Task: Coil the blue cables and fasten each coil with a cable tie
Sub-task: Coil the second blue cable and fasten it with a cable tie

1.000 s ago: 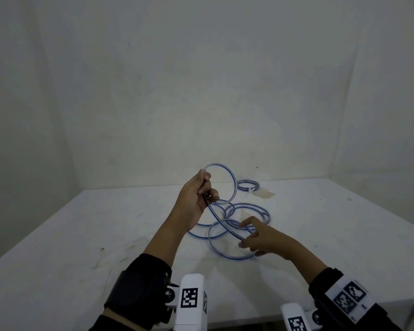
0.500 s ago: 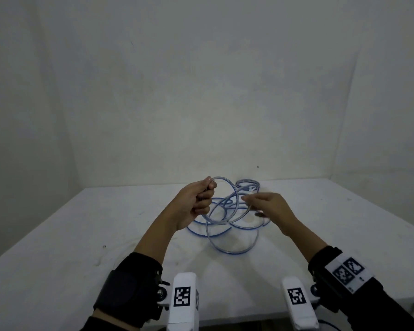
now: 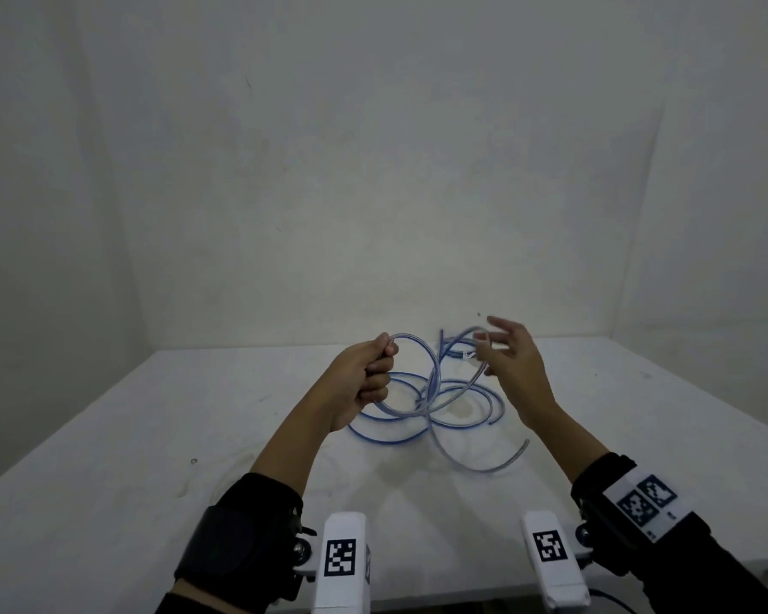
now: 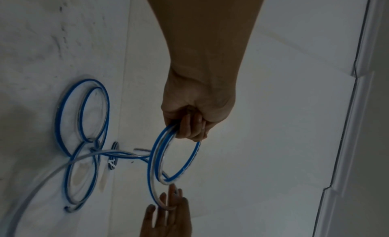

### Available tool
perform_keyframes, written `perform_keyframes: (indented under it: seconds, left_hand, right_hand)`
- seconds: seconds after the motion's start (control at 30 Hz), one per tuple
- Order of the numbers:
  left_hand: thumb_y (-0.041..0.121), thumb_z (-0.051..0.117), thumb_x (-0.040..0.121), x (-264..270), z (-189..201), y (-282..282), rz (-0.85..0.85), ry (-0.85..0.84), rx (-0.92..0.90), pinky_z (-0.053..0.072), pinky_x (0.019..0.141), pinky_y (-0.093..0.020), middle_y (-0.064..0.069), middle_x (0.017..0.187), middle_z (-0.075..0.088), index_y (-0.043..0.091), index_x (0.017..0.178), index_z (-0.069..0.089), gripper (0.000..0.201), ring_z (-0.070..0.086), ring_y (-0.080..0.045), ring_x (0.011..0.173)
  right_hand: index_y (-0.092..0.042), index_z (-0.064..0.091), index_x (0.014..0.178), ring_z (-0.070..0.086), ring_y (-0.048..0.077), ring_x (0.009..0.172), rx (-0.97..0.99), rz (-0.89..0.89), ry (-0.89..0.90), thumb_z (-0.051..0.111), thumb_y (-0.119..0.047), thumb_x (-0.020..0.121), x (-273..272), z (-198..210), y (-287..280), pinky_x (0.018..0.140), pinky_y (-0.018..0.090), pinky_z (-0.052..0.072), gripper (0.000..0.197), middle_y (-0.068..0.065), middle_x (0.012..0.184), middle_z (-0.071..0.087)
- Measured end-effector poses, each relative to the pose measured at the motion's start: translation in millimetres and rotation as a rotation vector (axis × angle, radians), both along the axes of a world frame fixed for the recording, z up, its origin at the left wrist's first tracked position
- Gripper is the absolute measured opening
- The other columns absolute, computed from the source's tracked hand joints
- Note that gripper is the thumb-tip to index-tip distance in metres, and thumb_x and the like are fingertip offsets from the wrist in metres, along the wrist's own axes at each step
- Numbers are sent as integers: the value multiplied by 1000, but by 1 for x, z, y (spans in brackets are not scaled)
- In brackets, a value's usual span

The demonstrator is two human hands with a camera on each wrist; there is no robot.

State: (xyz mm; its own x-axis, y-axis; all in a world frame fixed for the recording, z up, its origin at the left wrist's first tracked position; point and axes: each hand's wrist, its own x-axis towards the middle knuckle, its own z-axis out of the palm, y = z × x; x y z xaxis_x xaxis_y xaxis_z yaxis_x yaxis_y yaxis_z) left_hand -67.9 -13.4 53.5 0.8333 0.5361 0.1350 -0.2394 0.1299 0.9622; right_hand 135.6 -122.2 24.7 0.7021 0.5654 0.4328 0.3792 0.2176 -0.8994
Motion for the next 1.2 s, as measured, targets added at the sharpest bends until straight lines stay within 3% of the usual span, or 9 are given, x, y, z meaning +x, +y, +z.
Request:
perform_keyframes:
  seconds: [0.1,0.23,0.47,0.63,0.73,0.87,0.97,1.1,1.2]
  left_hand:
    - [30,34,102,0,0,0,-5,12,20,16,38,-15,8,53,23,15,74,44,33,17,-3,38]
    - [31,35,102,-2,3,-2,-35,44,40,13,42,-17,9,54,23,16,75,45,33,16,-3,38]
    - [31,35,102,-4,8,-5,-100,1,30,14,42,-17,9,55,22,16,74,45,32,16,-2,39]
    - [32,32,102,-2,15,-2,-15,-181,-12,14,40,-17,10,51,23,16,74,44,34,17,-1,36]
    - [31,32,102,-2,18,1,66,-262,-29,13,41,-19,10,50,23,17,73,44,35,17,-2,35]
    - [32,32,102,-1,19,2,79,-261,1,13,42,-20,9,51,23,17,74,44,34,17,-2,36]
    - [31,31,103,0,19,0,69,-222,41,13,42,-20,10,51,24,16,75,44,34,17,-2,37]
    - [31,32,103,0,11,-1,0,-54,100,16,40,-16,9,52,23,16,74,44,34,16,-3,38]
    - [32,33,102,0,0,1,-23,73,156,14,42,-17,9,54,22,17,75,44,33,15,-3,40]
  right_hand:
    - [-20,59,123,67,17,84,51,18,-124,62,-8,89,-4,9,-3,67,25,53,36,3,110,69]
    - [-27,67,109,68,19,83,151,-60,-190,65,-28,92,-8,15,-2,76,39,55,18,-4,102,70]
    - [-20,59,117,66,21,89,341,-66,-250,56,-23,98,-21,32,-4,72,20,53,19,-4,108,64]
    - [-16,62,108,67,15,78,316,30,-283,54,-15,98,-19,42,-6,69,26,50,13,2,112,68]
    - [-18,60,108,66,15,79,353,9,-352,51,-14,99,-21,53,-8,67,21,49,13,-3,113,67]
    - [-15,58,114,64,11,77,279,60,-330,48,-8,99,-24,65,0,63,17,48,19,-2,115,67]
    - [-16,63,108,64,12,77,-18,190,-307,53,-5,96,-22,65,10,63,19,48,19,-1,110,70]
    - [-9,67,102,67,19,99,-104,195,-247,59,-4,92,-25,52,19,86,35,53,13,2,108,73]
    - [-3,60,110,68,3,91,-87,321,-199,61,-2,91,-30,48,20,72,15,51,18,9,110,73]
